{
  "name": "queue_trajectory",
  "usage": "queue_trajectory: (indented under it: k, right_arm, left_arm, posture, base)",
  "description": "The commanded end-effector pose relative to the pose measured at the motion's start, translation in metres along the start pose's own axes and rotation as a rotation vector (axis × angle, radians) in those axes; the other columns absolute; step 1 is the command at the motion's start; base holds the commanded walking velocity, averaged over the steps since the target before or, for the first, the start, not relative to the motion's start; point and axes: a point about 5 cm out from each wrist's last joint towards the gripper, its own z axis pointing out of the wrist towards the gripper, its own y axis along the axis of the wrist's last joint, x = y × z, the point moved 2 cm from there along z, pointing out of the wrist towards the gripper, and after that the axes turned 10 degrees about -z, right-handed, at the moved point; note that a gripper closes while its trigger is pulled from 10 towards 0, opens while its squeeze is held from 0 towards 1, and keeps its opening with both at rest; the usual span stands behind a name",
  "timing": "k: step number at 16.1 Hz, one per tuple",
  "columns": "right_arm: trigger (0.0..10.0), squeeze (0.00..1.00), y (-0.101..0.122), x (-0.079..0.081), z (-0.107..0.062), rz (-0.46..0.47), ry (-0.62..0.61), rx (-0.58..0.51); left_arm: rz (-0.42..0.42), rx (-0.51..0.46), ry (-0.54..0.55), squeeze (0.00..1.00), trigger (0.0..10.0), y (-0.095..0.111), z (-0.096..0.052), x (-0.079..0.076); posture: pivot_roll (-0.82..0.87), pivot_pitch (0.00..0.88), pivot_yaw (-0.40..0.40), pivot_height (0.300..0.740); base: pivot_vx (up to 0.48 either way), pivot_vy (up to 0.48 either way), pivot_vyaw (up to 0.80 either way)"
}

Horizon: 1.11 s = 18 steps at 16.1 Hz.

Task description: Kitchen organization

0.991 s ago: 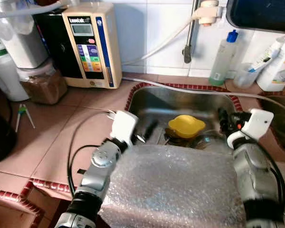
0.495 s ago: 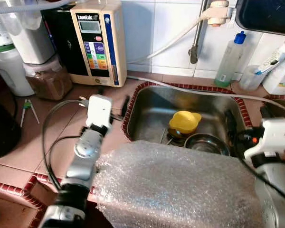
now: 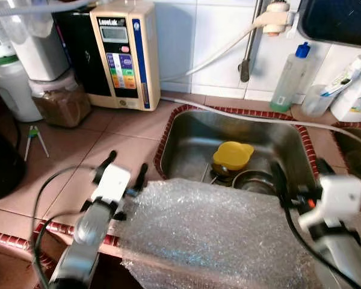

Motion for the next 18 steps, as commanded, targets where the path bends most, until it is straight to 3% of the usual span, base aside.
queue_trajectory:
  k: [1,6,10,13,14,18]
  right_arm:
    - [10.0,1.0,0.001,-0.004,-0.004,-0.003,0.003,0.008]
    - [10.0,1.0,-0.001,0.006,-0.008,0.012,0.02,0.019]
    - [10.0,1.0,0.0,0.013,-0.01,0.041,0.014,0.02]
    - [10.0,1.0,-0.001,0.02,-0.013,0.071,0.032,0.036]
    - [10.0,1.0,-0.002,0.025,-0.015,0.074,0.047,0.04]
    - [10.0,1.0,-0.004,0.027,-0.019,0.092,0.045,0.056]
  left_arm:
    - [0.025,-0.012,0.012,0.0,10.0,0.003,-0.007,0.003]
    - [0.086,0.042,0.147,0.0,10.0,-0.002,-0.038,0.035]
    - [-0.009,0.045,0.279,0.0,10.0,0.009,-0.036,0.04]
    - [-0.005,0.082,0.212,0.0,10.0,0.004,-0.048,0.026]
    - [-0.015,0.097,0.237,0.0,10.0,0.002,-0.05,0.027]
    - [-0.105,0.018,0.208,0.0,10.0,0.02,-0.045,0.03]
  posture:
    - [0.07,0.0,0.015,0.74]
    - [0.1,0.0,0.008,0.74]
    - [0.1,0.0,0.0,0.74]
    - [0.11,0.0,-0.016,0.74]
    - [0.12,0.0,-0.019,0.74]
    - [0.12,0.0,-0.038,0.74]
  base:
    - [0.0,0.0,0.0]
    - [0.0,0.0,0.0]
    - [0.0,0.0,0.0]
    - [0.0,0.0,0.0]
    - [0.0,0.0,0.0]
    - [0.0,0.0,0.0]
